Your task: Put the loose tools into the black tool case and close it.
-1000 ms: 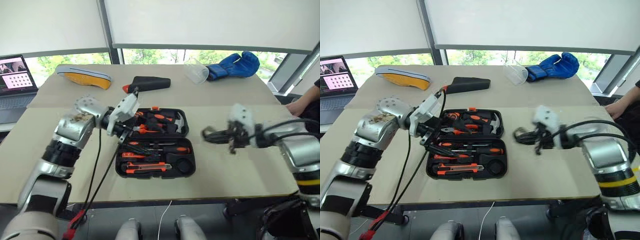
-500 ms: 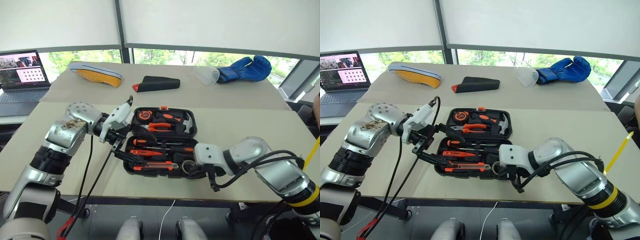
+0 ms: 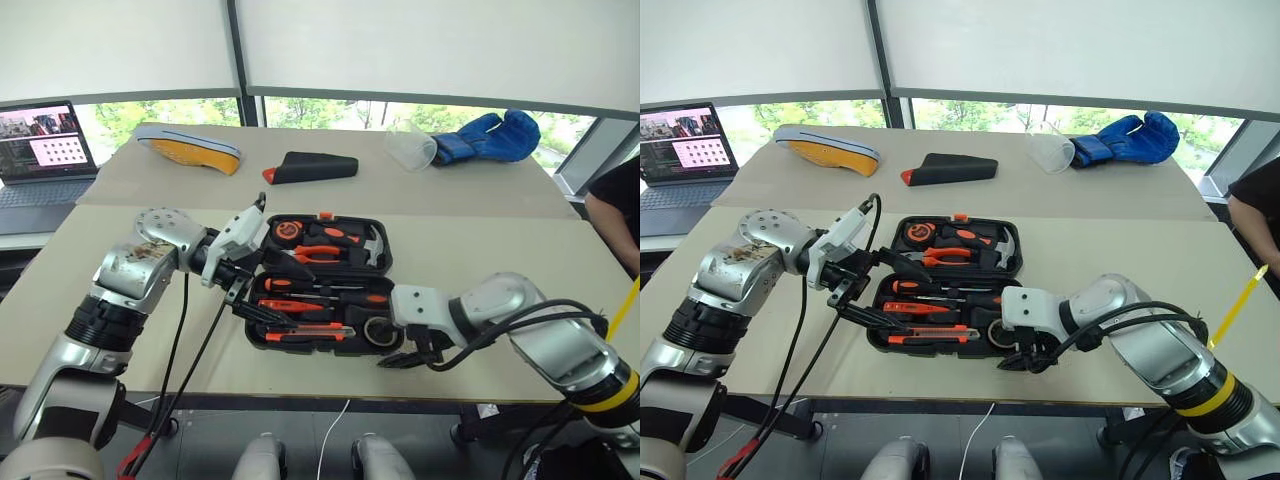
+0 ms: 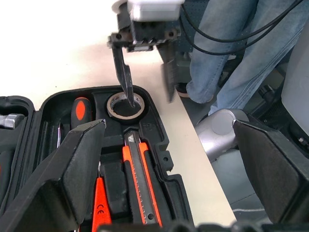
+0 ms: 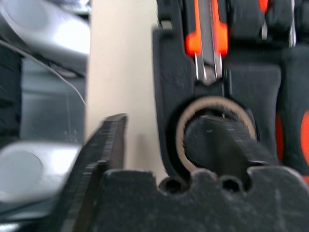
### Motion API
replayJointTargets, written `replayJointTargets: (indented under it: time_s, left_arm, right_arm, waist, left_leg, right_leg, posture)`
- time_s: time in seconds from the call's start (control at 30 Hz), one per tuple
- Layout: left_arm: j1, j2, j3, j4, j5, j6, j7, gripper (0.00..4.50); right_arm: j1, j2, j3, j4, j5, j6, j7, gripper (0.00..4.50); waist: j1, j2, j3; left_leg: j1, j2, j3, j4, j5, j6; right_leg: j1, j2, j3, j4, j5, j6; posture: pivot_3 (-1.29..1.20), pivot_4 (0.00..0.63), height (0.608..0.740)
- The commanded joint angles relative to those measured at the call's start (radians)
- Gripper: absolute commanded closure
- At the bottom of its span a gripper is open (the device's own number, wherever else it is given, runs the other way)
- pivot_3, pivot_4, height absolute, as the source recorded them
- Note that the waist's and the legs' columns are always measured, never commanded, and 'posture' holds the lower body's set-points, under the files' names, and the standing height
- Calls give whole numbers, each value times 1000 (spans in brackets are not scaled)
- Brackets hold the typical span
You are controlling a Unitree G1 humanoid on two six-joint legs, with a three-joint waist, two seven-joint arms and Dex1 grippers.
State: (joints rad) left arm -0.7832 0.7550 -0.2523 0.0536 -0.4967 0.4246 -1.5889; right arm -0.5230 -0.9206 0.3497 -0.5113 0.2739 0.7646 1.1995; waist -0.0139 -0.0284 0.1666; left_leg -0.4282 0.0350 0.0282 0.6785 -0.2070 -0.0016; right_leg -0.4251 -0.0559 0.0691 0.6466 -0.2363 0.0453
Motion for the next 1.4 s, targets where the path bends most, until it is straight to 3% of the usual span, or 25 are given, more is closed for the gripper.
replayJointTargets:
  time_s: [0.03,0.13,0.17,0.27,0.33,0.57,0.63,0.8,0.9,1.17,1.4]
  left_arm:
    - [25,27,66,-26,1,32,46,0]
    - [66,58,110,17,27,40,102,0]
    - [84,72,127,51,49,20,129,251]
    - [133,91,176,177,125,-82,219,1053]
    - [151,91,205,269,169,-145,280,1909]
    - [183,66,151,367,283,-300,284,4420]
    - [179,42,135,376,298,-312,278,4500]
    - [151,-41,90,411,330,-326,265,4500]
    - [128,-81,71,423,347,-322,261,4500]
    - [99,-142,27,393,359,-340,170,4500]
    - [115,-103,-8,408,431,-462,125,4500]
  right_arm:
    - [10,-26,-206,-87,157,129,-8,60]
    - [64,-30,-351,-72,214,187,-60,60]
    - [90,-20,-401,-51,222,199,-89,29]
    - [168,8,-492,21,202,177,-177,788]
    - [216,19,-507,79,159,109,-222,1503]
    - [278,21,-385,273,0,-190,-227,3925]
    - [255,39,-338,325,-36,-253,-227,4455]
    - [160,84,-168,447,-192,-447,-214,4455]
    - [145,103,-129,492,-233,-560,-208,4455]
    - [289,31,-188,351,-191,-703,-101,4455]
    - [451,-28,-278,233,-205,-670,-141,4455]
  waist:
    - [-1,0,0]
    - [-1,0,0]
    - [0,-1,0]
    - [-1,-1,0]
    - [0,-1,0]
    - [2,-1,0]
    - [3,-1,0]
    - [-2,-1,0]
    - [4,-1,1]
    - [22,-1,1]
    - [23,-2,1]
  left_leg:
    - [0,0,0,0,0,0]
    - [0,0,0,0,0,0]
    - [1,0,0,0,0,0]
    - [2,0,0,-1,0,0]
    - [3,0,0,-1,0,0]
    - [2,-1,1,-1,0,0]
    - [2,-1,1,-1,0,0]
    - [2,0,1,-1,0,0]
    - [1,0,1,-1,0,0]
    - [-2,-3,1,-1,-1,1]
    - [-2,-3,0,0,-1,1]
  right_leg:
    - [0,0,0,0,0,0]
    - [0,0,0,0,0,-1]
    - [1,0,0,0,0,-1]
    - [1,0,0,0,0,-1]
    - [2,0,0,0,0,-1]
    - [1,-1,0,0,0,-1]
    - [2,-1,0,0,0,-1]
    - [1,0,0,0,1,0]
    - [1,0,0,0,1,-1]
    - [1,-2,0,-3,2,-3]
    - [1,-2,0,-3,2,-2]
  posture:
    - [0,150,734]
    - [0,150,734]
    - [0,150,734]
    - [0,150,734]
    - [0,150,734]
    - [0,150,734]
    - [0,150,734]
    - [0,150,734]
    - [0,150,734]
    - [0,150,734]
    - [0,150,734]
